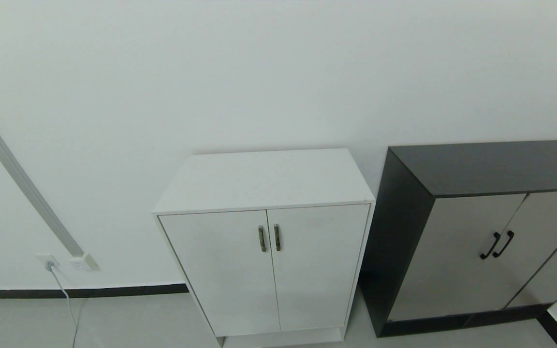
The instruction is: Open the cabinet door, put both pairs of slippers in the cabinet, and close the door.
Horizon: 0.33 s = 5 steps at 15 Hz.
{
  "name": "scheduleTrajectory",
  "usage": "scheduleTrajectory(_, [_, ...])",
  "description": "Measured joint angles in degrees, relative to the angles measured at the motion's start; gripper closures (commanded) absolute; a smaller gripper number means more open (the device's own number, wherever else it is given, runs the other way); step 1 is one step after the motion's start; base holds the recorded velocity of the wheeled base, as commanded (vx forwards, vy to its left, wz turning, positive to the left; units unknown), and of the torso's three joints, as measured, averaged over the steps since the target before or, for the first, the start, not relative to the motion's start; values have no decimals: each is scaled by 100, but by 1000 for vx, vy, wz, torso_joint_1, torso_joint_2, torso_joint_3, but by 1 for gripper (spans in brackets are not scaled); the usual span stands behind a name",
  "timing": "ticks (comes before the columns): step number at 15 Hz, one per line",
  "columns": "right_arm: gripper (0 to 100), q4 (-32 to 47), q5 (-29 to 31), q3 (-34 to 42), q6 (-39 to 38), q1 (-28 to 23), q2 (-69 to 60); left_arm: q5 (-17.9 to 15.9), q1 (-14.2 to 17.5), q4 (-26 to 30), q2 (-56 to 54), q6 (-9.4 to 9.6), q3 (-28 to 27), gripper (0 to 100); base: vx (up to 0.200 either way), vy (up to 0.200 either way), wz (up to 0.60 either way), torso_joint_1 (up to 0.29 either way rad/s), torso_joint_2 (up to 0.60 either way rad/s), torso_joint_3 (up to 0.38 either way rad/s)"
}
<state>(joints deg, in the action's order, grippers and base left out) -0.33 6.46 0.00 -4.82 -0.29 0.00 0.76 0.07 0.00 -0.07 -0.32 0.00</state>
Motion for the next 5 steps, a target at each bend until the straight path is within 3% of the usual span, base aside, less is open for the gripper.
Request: scheduleTrajectory(5, [100, 0, -17, 0, 28, -4, -5, 9, -2, 0, 0, 7, 0, 100, 0, 0, 0, 0, 0, 0])
